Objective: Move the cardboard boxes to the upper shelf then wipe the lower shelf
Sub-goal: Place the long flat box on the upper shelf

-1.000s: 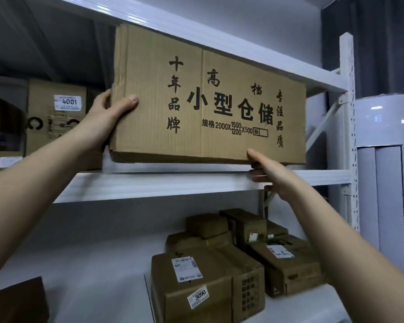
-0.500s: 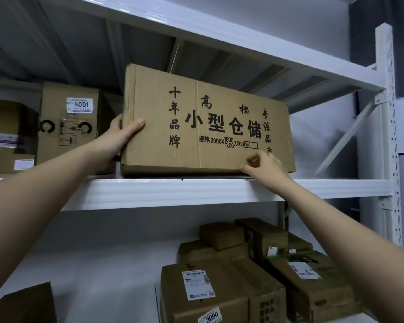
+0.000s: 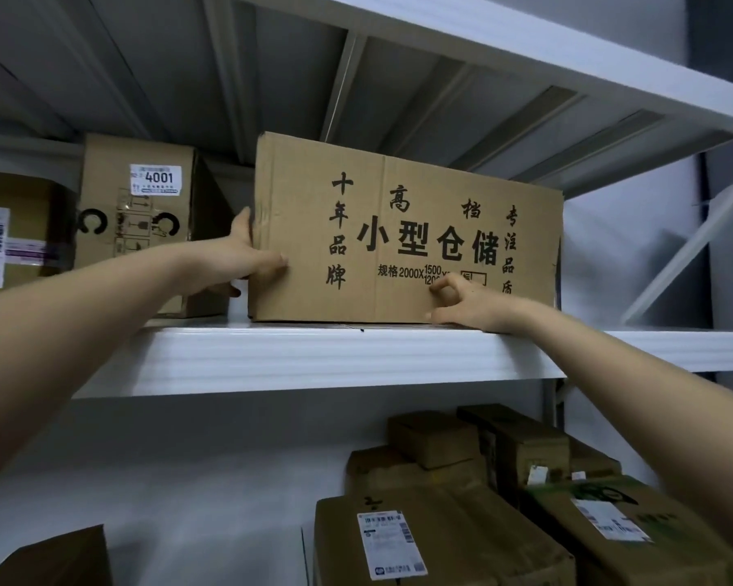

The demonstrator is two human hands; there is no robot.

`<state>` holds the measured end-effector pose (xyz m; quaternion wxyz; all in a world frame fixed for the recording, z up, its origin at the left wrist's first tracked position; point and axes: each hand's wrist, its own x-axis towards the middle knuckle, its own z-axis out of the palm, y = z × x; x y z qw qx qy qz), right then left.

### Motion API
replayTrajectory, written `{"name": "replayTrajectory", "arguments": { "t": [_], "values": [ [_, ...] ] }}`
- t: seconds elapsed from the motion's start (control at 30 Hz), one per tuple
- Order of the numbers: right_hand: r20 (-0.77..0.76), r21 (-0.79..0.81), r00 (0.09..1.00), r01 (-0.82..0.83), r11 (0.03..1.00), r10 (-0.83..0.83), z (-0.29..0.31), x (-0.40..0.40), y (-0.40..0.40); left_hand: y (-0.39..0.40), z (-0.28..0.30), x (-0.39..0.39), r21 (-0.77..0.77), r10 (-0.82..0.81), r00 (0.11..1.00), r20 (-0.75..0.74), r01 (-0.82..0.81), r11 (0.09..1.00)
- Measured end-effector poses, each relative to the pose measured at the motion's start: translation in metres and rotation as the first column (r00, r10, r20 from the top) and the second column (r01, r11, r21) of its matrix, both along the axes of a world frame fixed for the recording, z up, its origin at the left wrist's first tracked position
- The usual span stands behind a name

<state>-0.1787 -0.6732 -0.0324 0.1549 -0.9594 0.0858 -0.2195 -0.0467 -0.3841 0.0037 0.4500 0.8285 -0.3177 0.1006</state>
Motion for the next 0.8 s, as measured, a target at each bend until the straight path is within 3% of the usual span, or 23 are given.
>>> {"name": "replayTrajectory", "arguments": {
  "t": [0.1,0.17,0.2,0.23,0.27,0.3,0.33,0.43,0.5,0.57,0.67,0.8],
  "values": [
    [-0.021,-0.027,1.0,-0.023,0.999,0.022,0.004,0.008,-0.003,-0.014,-0.001,-0.011,-0.036,0.199,0.97,0.139,-0.196,0.98],
    [-0.01,0.032,0.998,-0.063,0.998,0.063,0.007,0.014,-0.014,-0.023,-0.004,-0.015,-0.031,0.34,0.835,0.433,-0.363,0.931],
    [0.018,0.073,0.998,-0.067,0.995,0.066,0.009,0.017,-0.021,-0.027,-0.005,-0.014,0.0,0.336,0.671,0.662,-0.447,0.894],
    [0.058,0.11,0.997,-0.052,0.993,0.046,0.012,0.019,-0.03,-0.031,-0.006,-0.011,0.032,0.245,0.452,0.858,-0.524,0.851],
    [0.11,0.143,0.994,-0.021,0.989,0.005,0.015,0.021,-0.039,-0.033,-0.007,-0.008,0.067,0.097,0.242,0.965,-0.59,0.804],
    [0.177,0.174,0.983,0.021,0.985,-0.053,0.018,0.023,-0.05,-0.037,-0.005,-0.005,0.108,-0.057,0.1,0.993,-0.651,0.751],
    [0.25,0.201,0.96,0.076,0.977,-0.126,0.023,0.025,-0.062,-0.042,-0.003,-0.001,0.145,-0.177,0.029,0.984,-0.712,0.687],
    [0.4,0.261,0.829,0.305,0.916,-0.39,0.037,0.027,-0.096,-0.063,-0.005,0.01,0.207,-0.293,0.033,0.956,-0.783,0.586],
    [0.39,0.314,0.778,0.391,0.865,-0.493,0.047,0.027,-0.117,-0.072,-0.009,0.018,0.221,-0.282,0.065,0.957,-0.794,0.566],
    [0.29,0.398,0.809,0.383,0.833,-0.511,0.054,0.025,-0.136,-0.073,-0.01,0.024,0.228,-0.247,0.106,0.963,-0.806,0.546],
    [0.079,0.508,0.927,0.278,0.815,-0.366,0.06,0.025,-0.152,-0.073,-0.011,0.034,0.259,-0.218,0.175,0.96,-0.846,0.466],
    [0.012,0.505,0.964,0.223,0.834,-0.264,0.064,0.038,-0.159,-0.072,-0.012,0.046,0.309,-0.238,0.235,0.943,-0.884,0.35]
  ]
}}
